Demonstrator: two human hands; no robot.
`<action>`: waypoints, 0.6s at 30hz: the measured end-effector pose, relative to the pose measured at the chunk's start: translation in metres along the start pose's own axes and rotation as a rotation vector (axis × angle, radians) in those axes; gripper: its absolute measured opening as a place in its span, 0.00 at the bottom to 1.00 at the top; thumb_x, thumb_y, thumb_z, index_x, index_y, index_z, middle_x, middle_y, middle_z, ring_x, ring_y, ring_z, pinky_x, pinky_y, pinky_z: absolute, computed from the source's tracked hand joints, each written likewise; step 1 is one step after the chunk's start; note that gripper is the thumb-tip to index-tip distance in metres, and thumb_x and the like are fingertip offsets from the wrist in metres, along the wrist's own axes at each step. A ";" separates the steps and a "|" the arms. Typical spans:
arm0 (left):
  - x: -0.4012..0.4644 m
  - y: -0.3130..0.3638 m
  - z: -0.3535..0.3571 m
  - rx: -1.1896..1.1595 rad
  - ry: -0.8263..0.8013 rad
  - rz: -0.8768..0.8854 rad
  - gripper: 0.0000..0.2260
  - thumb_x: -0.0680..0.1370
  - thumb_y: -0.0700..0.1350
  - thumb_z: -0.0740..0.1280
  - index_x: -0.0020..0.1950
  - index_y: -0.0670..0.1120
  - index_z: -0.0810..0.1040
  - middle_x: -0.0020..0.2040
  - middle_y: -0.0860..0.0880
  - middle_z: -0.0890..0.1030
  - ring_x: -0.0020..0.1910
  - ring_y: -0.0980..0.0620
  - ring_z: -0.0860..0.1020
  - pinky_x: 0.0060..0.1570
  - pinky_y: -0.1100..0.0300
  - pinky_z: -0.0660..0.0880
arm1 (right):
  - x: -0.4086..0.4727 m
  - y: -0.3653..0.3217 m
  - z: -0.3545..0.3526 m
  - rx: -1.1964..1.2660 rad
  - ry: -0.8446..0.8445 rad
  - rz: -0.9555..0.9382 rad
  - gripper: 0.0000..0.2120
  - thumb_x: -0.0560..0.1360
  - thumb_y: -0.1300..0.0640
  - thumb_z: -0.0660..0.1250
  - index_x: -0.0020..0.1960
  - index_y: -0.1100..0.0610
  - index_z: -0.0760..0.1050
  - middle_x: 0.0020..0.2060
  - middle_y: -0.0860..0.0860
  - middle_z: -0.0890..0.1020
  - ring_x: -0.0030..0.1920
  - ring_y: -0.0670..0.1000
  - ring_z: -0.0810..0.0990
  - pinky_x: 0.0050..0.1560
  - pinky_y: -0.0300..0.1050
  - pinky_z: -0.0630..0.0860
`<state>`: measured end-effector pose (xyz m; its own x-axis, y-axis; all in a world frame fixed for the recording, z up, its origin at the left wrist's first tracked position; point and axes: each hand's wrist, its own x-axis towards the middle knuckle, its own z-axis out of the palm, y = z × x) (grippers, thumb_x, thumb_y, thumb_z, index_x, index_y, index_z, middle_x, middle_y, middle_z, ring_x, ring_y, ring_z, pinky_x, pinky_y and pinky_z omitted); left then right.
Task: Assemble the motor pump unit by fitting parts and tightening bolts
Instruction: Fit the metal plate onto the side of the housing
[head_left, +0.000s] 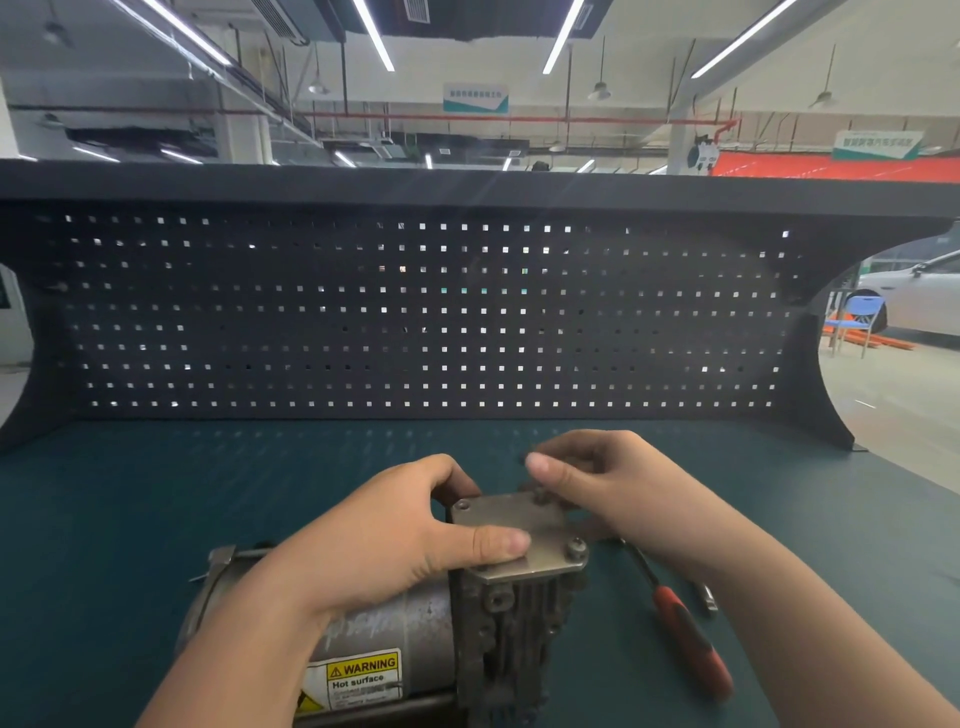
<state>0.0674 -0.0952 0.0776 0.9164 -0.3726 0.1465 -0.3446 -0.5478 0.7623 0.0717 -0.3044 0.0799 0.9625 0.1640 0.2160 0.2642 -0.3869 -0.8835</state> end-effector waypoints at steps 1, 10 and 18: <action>0.001 -0.001 0.000 -0.003 0.004 -0.003 0.24 0.61 0.69 0.75 0.48 0.55 0.77 0.36 0.67 0.78 0.29 0.68 0.73 0.27 0.75 0.65 | -0.001 0.000 -0.003 0.030 -0.053 0.014 0.08 0.74 0.51 0.71 0.50 0.53 0.82 0.38 0.46 0.86 0.39 0.41 0.84 0.34 0.33 0.76; 0.003 -0.006 0.001 0.023 0.032 0.000 0.34 0.54 0.78 0.67 0.49 0.58 0.77 0.43 0.66 0.80 0.34 0.69 0.76 0.34 0.73 0.69 | 0.003 0.001 0.008 -0.211 0.181 -0.021 0.22 0.61 0.39 0.77 0.34 0.54 0.72 0.24 0.44 0.80 0.23 0.40 0.74 0.25 0.31 0.67; 0.009 -0.010 -0.007 -0.508 0.212 -0.139 0.42 0.59 0.79 0.41 0.58 0.57 0.76 0.46 0.51 0.86 0.26 0.57 0.71 0.34 0.60 0.66 | -0.007 -0.033 0.006 -0.322 0.257 -0.255 0.06 0.72 0.52 0.71 0.37 0.46 0.80 0.35 0.37 0.83 0.39 0.35 0.80 0.40 0.25 0.70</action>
<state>0.0805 -0.0881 0.0755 0.9850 -0.1356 0.1064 -0.1244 -0.1320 0.9834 0.0560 -0.2876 0.1052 0.8380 0.0759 0.5403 0.4598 -0.6314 -0.6244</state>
